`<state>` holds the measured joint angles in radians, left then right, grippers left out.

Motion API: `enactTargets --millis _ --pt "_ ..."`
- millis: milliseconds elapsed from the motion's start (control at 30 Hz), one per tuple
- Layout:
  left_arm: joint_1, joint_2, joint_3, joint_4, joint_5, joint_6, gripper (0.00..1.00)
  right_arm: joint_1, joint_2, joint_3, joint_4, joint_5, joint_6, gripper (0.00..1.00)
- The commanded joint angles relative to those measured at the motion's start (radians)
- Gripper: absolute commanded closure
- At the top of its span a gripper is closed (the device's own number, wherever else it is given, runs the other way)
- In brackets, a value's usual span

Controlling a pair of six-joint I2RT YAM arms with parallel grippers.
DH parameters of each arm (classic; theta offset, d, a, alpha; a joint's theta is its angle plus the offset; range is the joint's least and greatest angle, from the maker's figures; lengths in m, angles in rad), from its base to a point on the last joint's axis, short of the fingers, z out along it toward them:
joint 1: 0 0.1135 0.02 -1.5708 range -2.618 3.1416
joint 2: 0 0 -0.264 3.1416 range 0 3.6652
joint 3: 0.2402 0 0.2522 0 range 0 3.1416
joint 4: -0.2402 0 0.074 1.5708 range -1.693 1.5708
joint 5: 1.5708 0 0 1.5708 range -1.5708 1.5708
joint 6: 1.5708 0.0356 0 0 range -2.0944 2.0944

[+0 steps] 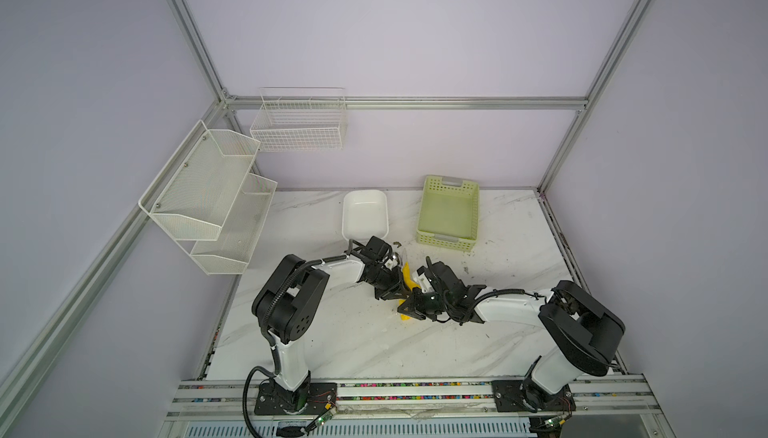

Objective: Place the utensils on the paper napkin and roll it up

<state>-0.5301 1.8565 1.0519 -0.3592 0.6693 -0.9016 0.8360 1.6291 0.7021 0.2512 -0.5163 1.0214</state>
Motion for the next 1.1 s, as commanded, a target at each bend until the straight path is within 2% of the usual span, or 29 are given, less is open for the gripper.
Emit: enactTargets --millis 0,233,667,1067 --pt "0.01 -0.003 0.008 -0.106 -0.086 0.0 0.78 0.003 0.009 -0.028 0.054 0.036 0.054 0.95" --pt "0.01 -0.002 0.012 -0.107 -0.085 0.0 0.78 0.002 0.038 -0.003 -0.004 0.081 0.042 0.95" --pt "0.011 0.004 0.015 -0.112 -0.083 0.003 0.78 -0.059 -0.052 -0.034 -0.144 0.107 -0.011 0.98" --pt "0.012 0.004 0.028 -0.113 -0.079 0.004 0.78 -0.064 -0.001 -0.077 -0.124 0.1 -0.042 1.0"
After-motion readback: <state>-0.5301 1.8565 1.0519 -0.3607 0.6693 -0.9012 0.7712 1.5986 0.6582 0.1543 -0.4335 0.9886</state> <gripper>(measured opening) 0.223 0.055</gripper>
